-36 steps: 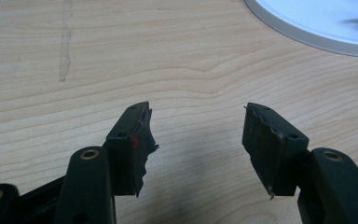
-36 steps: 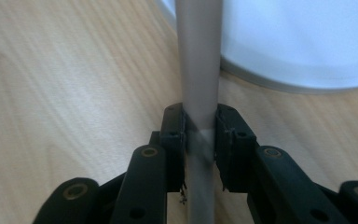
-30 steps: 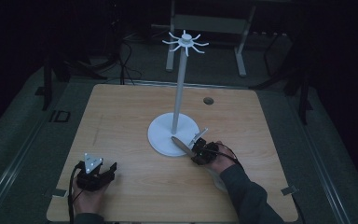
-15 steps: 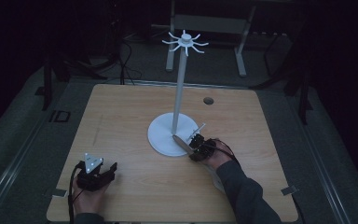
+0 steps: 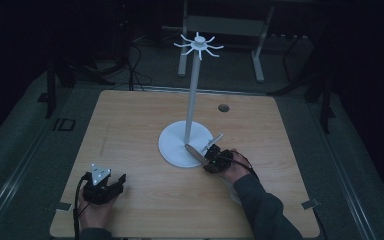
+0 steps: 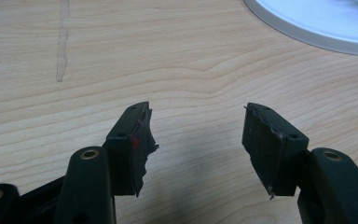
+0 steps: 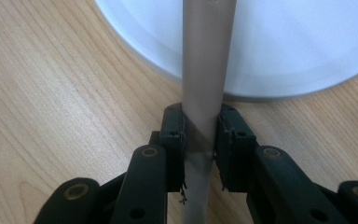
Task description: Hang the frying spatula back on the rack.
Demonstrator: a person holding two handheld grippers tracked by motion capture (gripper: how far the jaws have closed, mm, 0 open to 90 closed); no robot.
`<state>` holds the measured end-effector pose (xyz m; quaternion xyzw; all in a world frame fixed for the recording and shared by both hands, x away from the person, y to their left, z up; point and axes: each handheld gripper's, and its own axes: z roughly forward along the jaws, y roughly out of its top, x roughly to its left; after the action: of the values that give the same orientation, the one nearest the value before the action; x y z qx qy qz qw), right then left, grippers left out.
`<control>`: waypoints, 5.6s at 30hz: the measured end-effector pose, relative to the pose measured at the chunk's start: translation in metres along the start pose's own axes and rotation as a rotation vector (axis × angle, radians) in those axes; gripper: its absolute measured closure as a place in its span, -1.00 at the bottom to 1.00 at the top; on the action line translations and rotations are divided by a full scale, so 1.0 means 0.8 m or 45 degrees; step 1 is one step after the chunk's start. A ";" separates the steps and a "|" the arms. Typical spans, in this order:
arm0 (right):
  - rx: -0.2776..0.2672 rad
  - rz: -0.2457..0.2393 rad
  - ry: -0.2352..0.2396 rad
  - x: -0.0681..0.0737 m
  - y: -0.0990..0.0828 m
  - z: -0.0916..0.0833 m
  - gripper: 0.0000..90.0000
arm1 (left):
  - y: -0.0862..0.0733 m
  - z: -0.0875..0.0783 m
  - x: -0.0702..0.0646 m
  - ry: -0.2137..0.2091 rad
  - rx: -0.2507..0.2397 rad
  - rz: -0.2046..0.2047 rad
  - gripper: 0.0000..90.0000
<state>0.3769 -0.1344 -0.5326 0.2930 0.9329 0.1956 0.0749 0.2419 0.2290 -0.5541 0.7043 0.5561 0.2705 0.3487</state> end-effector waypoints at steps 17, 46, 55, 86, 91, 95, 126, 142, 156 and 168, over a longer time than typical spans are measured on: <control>-0.130 0.005 -0.061 0.000 -0.006 -0.027 0.65 | 0.000 -0.001 0.000 0.005 -0.002 0.000 -0.06; -0.498 0.074 -0.132 -0.008 -0.012 -0.094 0.65 | 0.000 -0.003 0.002 0.016 -0.018 -0.009 -0.06; -0.584 0.075 -0.158 -0.009 -0.009 -0.109 0.66 | 0.000 -0.003 0.001 0.019 -0.018 -0.008 -0.06; -0.767 0.058 -0.187 0.000 0.003 -0.138 0.66 | 0.000 -0.005 0.003 0.026 -0.027 -0.018 -0.06; -0.794 0.060 -0.191 0.001 0.005 -0.141 0.66 | 0.000 -0.005 0.003 0.026 -0.027 -0.017 -0.06; -0.819 0.057 -0.197 0.002 0.006 -0.145 0.66 | 0.000 -0.005 0.003 0.026 -0.028 -0.018 -0.06; -0.929 0.068 -0.212 0.005 0.015 -0.162 0.66 | 0.000 -0.004 0.003 0.027 -0.033 -0.022 -0.06; -0.971 0.081 -0.221 0.002 0.025 -0.176 0.66 | 0.000 -0.005 0.004 0.030 -0.033 -0.024 -0.06; -0.991 0.096 -0.233 -0.001 0.035 -0.187 0.66 | 0.000 -0.005 0.004 0.032 -0.035 -0.028 -0.06; -1.016 0.128 -0.226 -0.003 0.050 -0.191 0.66 | 0.000 -0.006 0.005 0.031 -0.041 -0.031 -0.06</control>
<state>0.3607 -0.1551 -0.3767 0.3018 0.7584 0.5193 0.2532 0.2394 0.2333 -0.5511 0.6884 0.5644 0.2838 0.3564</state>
